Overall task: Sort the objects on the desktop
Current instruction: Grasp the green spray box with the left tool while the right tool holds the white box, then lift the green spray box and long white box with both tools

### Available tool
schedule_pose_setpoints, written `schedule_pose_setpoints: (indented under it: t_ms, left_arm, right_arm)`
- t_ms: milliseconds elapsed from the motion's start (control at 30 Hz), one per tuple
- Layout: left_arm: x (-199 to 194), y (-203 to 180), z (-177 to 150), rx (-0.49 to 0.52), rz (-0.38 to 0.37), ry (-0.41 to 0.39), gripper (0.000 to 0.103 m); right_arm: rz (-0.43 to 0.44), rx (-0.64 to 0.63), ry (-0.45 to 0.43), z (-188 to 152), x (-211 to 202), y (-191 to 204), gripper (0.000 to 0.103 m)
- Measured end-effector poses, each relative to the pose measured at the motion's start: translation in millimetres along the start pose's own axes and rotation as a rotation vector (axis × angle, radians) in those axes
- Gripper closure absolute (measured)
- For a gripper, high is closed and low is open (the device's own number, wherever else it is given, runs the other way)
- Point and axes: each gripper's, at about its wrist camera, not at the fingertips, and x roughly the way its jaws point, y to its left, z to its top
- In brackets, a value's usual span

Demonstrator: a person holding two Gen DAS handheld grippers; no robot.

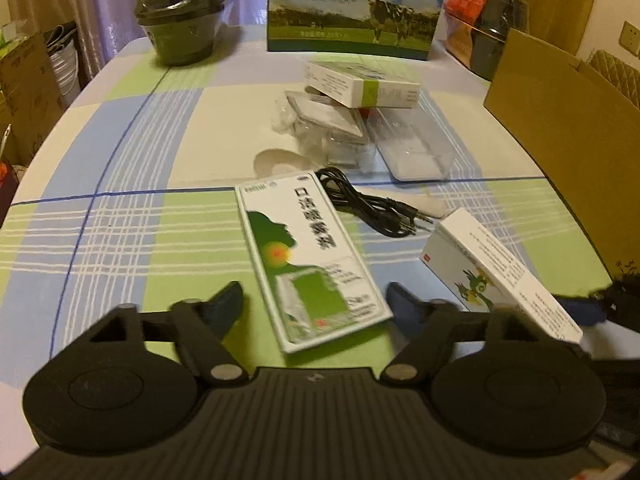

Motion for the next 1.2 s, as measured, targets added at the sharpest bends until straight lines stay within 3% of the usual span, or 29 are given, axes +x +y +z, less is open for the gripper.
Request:
schedule_pose_setpoints:
  t_ms: [67,133,433,467,500,533,600,900,1200]
  left_arm:
    - [-3,-3,-2,0.018,0.027,0.004,0.048]
    - [-9,-7,-6,0.047,0.050,0.008,0.052]
    - [-61,-30,-60,0.057,0.018,0.060,0.052]
    - [-66,-33,-65,0.062,0.015,0.067,0.052]
    - [-71,-35,-70,0.064,0.011,0.073,0.049]
    - [-74,-36,-73,0.065,0.009,0.076,0.047]
    - [-78,-36,-74,0.057,0.013,0.070,0.039]
    - [-70,-36,-58,0.071,0.016,0.053,0.033]
    - [-46,-37,-50,0.119,0.022,0.077,0.037]
  right_arm:
    - [0.002,0.022,0.012,1,1,-2,0.072]
    - [-0.004,0.024,0.018,-2,-4,-2,0.079]
    - [-0.033,0.052,0.070,-47,-62,1,0.079]
    - [-0.035,0.055,0.071,-51,-67,2,0.078]
    - [-0.039,0.059,0.069,-53,-71,2,0.072]
    - [-0.046,0.063,0.060,-55,-76,3,0.059]
    - [-0.054,0.064,0.048,-56,-80,4,0.047]
    - [-0.045,0.069,0.035,-35,-61,5,0.047]
    - [-0.034,0.097,0.040,-33,-49,-1,0.047]
